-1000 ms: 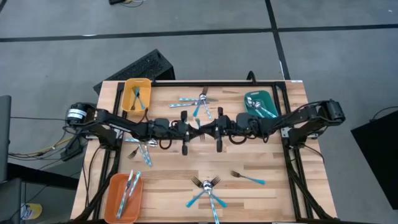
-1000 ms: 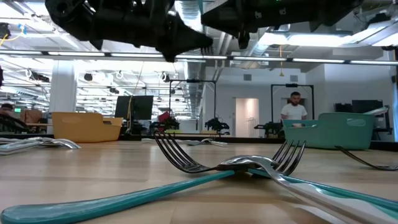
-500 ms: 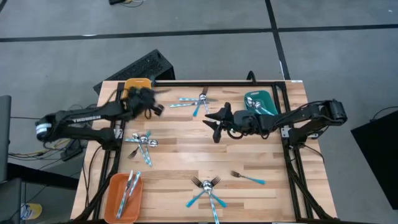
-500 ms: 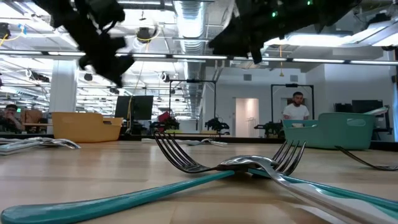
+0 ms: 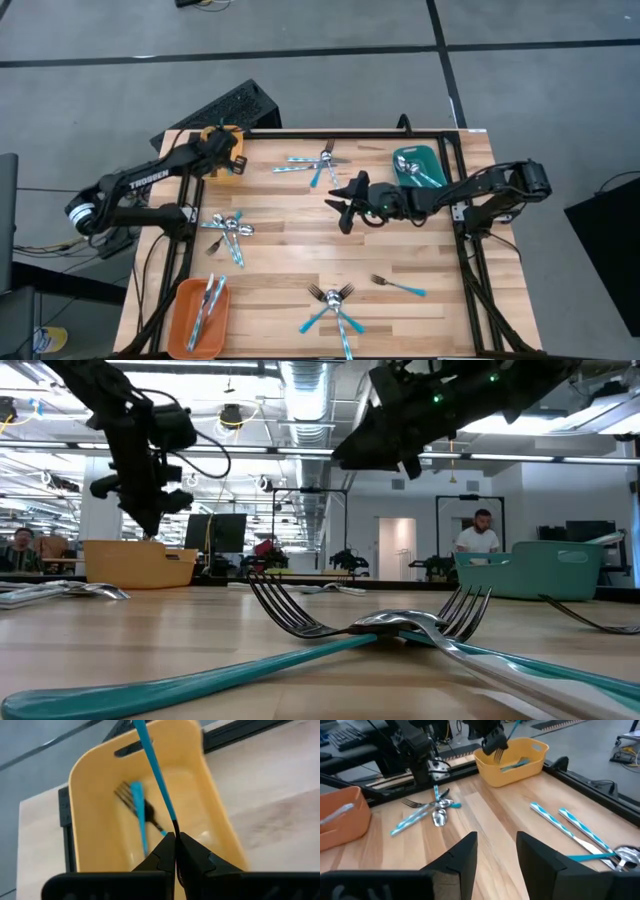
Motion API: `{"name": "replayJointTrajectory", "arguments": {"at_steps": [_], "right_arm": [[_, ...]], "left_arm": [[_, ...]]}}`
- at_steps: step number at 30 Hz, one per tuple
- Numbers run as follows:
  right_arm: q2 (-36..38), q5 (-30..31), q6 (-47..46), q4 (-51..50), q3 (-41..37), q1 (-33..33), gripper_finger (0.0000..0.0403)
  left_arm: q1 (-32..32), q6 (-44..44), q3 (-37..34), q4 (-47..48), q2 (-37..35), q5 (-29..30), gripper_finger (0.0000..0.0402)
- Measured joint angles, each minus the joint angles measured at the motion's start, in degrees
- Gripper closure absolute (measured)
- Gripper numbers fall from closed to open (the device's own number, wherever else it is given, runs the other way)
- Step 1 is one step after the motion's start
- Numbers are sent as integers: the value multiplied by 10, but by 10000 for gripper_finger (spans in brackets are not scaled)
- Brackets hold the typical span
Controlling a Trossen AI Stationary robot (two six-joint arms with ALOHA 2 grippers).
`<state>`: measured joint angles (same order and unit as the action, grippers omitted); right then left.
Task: Sort silverware by color (type)
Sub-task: Put the blue fork into the yellow bin
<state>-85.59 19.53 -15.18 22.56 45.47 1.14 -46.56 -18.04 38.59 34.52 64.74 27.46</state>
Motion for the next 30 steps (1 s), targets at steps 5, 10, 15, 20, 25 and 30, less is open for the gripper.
{"name": "replayJointTrajectory", "arguments": {"at_steps": [5, 10, 15, 20, 25, 30], "right_arm": [[0, 0, 0, -2, 0, 0, 235], [0, 0, 0, -24, 0, -1, 231], [0, 0, 0, -26, 0, -7, 231], [0, 0, 2, -39, 0, -15, 231], [0, 0, 7, -58, 0, -25, 231], [0, -25, 6, -58, 0, -28, 233]], "left_arm": [[-15, 4, 0, 13, 27, 6, 376], [-15, 6, 0, 14, 29, 13, 334], [-13, 12, 0, 14, 27, 6, 294], [13, 30, 0, -10, 27, -33, 273], [73, 30, 0, -55, 12, -37, 270], [156, 30, 0, -99, -12, -27, 270]]}}
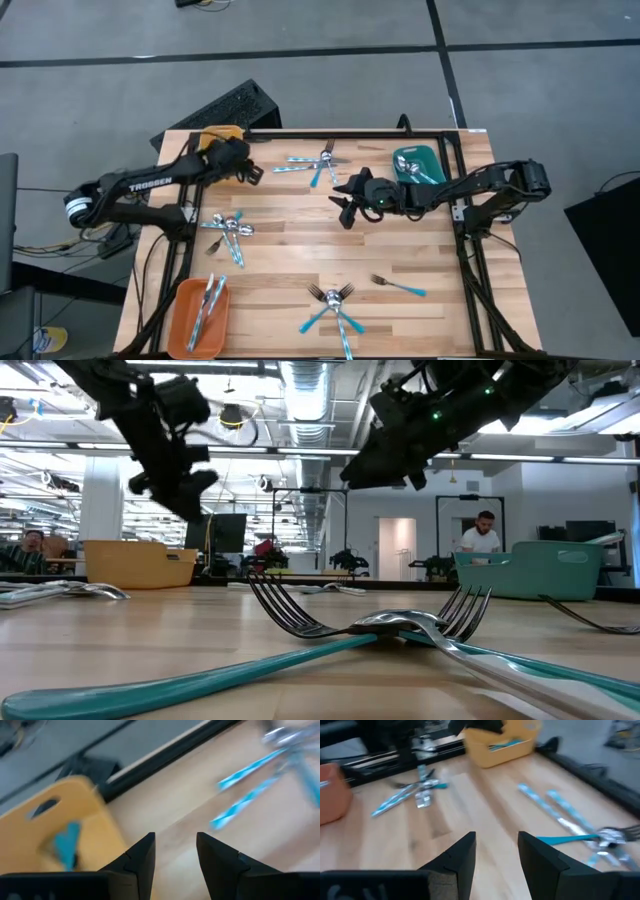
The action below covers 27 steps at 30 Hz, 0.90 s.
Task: Sort silverware by color (type)
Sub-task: Put the blue fork into the yellow bin
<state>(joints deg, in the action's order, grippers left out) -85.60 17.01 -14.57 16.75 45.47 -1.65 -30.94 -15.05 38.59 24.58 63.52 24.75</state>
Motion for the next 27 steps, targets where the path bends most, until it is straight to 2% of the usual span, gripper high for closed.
{"name": "replayJointTrajectory", "arguments": {"at_steps": [4, 13, 16, 21, 24, 27], "right_arm": [[0, -74, 0, 6, 0, 0, 238], [0, -77, -30, 6, 0, 0, 249], [0, -77, -30, -2, 0, 1, 249], [0, -77, -30, -7, 0, 1, 249], [0, -78, -21, -11, 0, 1, 249], [0, -78, -17, -20, 0, 1, 248]], "left_arm": [[74, 9, 0, -46, -18, 20, 270], [224, 73, -5, -194, -16, 81, 270], [250, 88, -5, -250, 1, 75, 270], [270, 103, -5, -355, 64, 1, 270], [272, 101, -5, -368, 111, -5, 270], [278, 53, -6, -367, 141, -3, 270]]}}
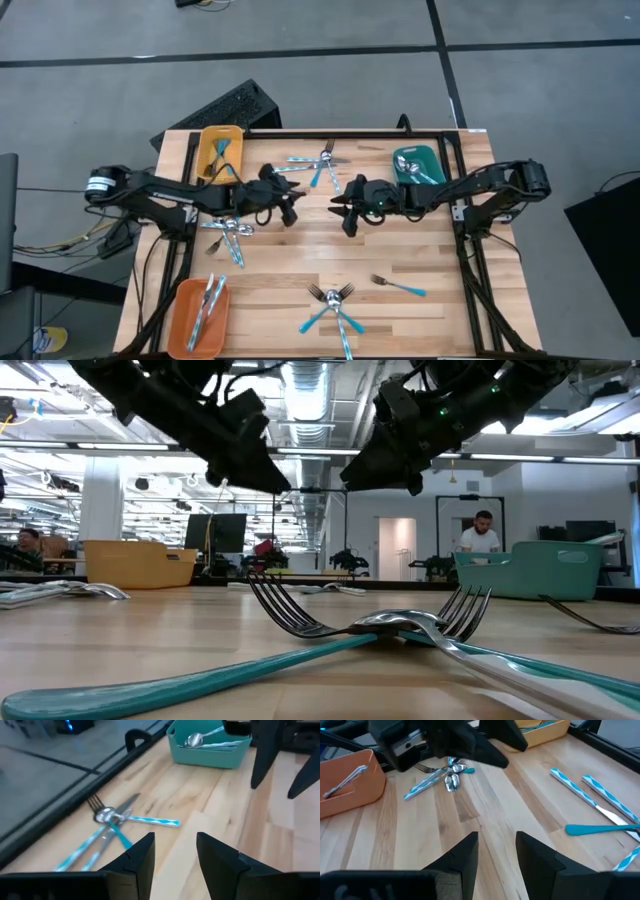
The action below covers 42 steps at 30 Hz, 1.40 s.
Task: Sort silverware by color (type)
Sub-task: Put the blue fork into the yellow bin
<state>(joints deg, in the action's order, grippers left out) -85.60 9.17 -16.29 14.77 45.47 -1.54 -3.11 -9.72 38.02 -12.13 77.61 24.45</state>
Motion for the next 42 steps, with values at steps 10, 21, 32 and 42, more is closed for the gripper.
{"name": "replayJointTrajectory", "arguments": {"at_steps": [10, 21, 32, 42], "right_arm": [[0, 2, -29, -73, 0, 35, 250], [0, 120, -218, -256, 0, 191, 257], [0, 108, -417, -444, 0, 369, 257], [0, 93, -510, -445, -11, 449, 258]], "left_arm": [[69, 39, 21, -28, -39, 18, 274], [188, 75, 1, -19, -63, 147, 275], [209, 71, 0, -2, -63, 157, 275], [184, 70, 0, -37, -63, 157, 275]]}}
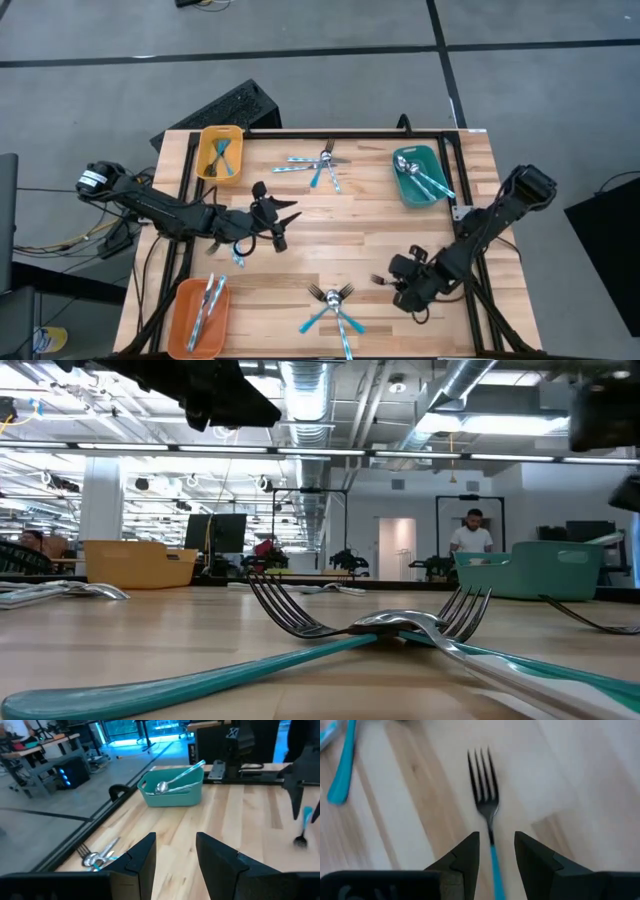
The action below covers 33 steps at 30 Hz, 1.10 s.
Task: Sort silverware by color (type)
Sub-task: Put the blue fork into the yellow bin
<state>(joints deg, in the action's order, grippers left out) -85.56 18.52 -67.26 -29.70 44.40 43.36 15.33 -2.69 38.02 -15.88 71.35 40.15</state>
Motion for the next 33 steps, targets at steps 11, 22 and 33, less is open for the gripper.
{"name": "replayJointTrajectory", "arguments": {"at_steps": [11, 22, 33], "right_arm": [[0, 10, -45, 30, -31, 19, 294], [0, 11, -11, 63, -53, 6, 300], [0, 30, 148, 106, -53, 14, 274]], "left_arm": [[19, -30, 0, 0, 0, -1, 275], [19, -29, 0, 2, 0, 9, 275], [-3, -48, 0, 2, 0, 24, 275]]}}
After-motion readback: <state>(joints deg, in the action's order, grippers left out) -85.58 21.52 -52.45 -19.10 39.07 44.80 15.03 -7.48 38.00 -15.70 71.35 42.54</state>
